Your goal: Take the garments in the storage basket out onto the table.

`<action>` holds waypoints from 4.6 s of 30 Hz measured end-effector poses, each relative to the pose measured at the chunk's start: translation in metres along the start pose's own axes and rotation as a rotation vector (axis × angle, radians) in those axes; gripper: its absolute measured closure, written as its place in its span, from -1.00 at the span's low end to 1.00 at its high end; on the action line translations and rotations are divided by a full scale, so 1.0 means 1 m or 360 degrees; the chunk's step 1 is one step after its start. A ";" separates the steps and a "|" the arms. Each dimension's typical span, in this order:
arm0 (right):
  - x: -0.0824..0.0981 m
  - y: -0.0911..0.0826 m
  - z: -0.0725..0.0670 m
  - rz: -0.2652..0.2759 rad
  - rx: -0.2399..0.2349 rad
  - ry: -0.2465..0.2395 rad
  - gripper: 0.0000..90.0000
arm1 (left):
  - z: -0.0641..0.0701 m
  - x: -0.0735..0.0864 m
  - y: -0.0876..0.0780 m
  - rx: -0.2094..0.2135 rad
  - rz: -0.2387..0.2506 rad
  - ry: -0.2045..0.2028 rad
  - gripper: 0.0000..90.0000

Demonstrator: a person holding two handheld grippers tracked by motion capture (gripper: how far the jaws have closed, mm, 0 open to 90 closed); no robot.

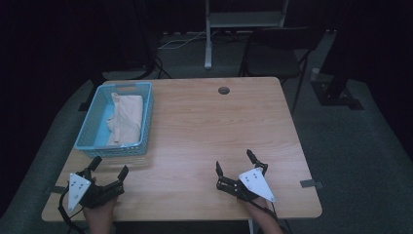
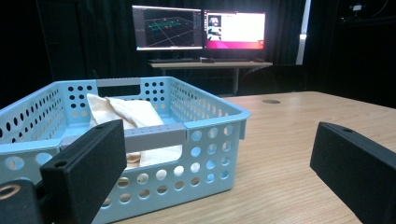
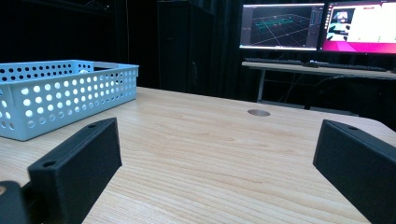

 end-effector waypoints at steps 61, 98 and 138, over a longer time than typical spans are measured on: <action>0.000 0.000 0.000 0.0005 -0.0007 0.0008 -0.99 | -0.009 -0.026 -0.007 0.0006 -0.0005 -0.0164 -0.92; 0.000 0.000 0.001 0.0003 -0.0002 0.0011 -0.99 | -0.038 -0.055 0.011 -0.0084 -0.0034 -0.0186 -0.92; 0.000 0.000 0.001 0.0003 0.0004 0.0014 -0.99 | -0.075 -0.073 0.064 -0.0130 -0.0348 -0.0217 -0.92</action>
Point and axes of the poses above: each handheld gripper's, and its own axes: y roughly forward along the jaws, x roughly out of its underside, z roughly to its right, the point moved 8 cm from there along y, roughly forward along the jaws, and after that the axes turned 7 degrees about x, right-handed, at the moved point
